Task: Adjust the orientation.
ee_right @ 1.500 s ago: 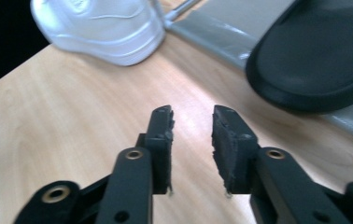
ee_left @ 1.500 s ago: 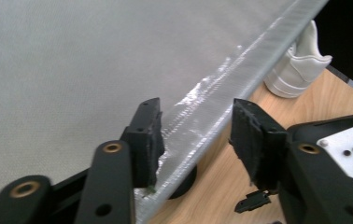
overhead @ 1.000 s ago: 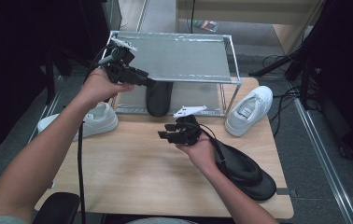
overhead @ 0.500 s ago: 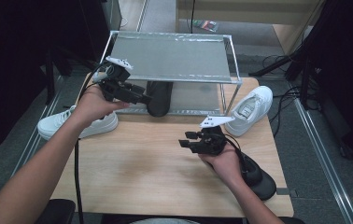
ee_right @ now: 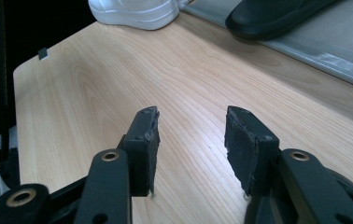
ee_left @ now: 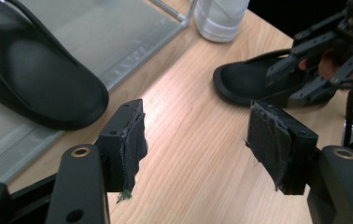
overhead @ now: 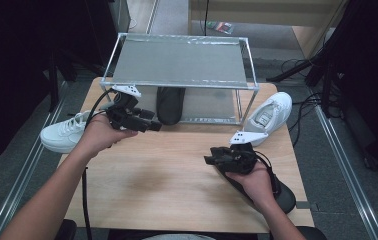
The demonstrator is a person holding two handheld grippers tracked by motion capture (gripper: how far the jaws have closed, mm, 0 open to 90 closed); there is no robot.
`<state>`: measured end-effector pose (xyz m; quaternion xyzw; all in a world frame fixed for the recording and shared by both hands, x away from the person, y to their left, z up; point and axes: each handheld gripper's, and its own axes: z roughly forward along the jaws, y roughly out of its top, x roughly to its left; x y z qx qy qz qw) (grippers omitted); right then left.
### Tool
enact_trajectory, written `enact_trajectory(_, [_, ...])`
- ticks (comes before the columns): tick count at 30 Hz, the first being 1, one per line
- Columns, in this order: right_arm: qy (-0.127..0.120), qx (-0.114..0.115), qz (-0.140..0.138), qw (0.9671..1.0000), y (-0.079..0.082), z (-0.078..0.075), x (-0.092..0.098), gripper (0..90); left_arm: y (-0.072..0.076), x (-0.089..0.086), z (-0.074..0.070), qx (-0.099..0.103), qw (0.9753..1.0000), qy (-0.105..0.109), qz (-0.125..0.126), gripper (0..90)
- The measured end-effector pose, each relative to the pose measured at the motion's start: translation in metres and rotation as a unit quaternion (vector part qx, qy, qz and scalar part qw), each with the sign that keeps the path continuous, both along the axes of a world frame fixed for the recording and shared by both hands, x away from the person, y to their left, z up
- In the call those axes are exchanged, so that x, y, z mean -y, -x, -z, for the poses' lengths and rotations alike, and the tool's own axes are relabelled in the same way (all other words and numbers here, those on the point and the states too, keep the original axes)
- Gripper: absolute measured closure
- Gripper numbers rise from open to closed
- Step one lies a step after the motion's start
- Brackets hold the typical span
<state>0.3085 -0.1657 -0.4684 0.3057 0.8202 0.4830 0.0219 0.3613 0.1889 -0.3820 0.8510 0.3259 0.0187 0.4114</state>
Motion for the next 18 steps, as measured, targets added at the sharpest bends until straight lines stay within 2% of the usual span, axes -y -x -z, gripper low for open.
enact_trajectory(3, [-0.001, 0.001, 0.003, 1.0, 0.001, 0.0, 0.003, 56.0, 0.002, 0.001, 0.005, -0.002, 1.0, 0.002, 0.001, 37.1])
enact_trajectory(4, [0.001, 0.002, 0.004, 1.0, 0.001, 0.0, 0.006, 56.0, 0.005, 0.003, 0.009, 0.005, 0.9999, -0.009, 0.002, 37.1])
enact_trajectory(5, [0.001, 0.003, 0.005, 1.0, 0.002, 0.0, 0.007, 56.0, 0.005, 0.003, 0.009, 0.005, 0.9999, -0.009, 0.002, 37.0])
enact_trajectory(10, [0.009, 0.013, 0.011, 0.9998, 0.008, 0.0, 0.017, 56.1, 0.014, 0.004, 0.025, 0.0, 1.0, 0.002, 0.009, 36.7])
enact_trajectory(18, [0.021, 0.001, 0.032, 0.9992, 0.014, 0.003, 0.04, 59.5, 0.029, 0.01, 0.045, -0.012, 0.9997, 0.006, 0.018, 36.6])
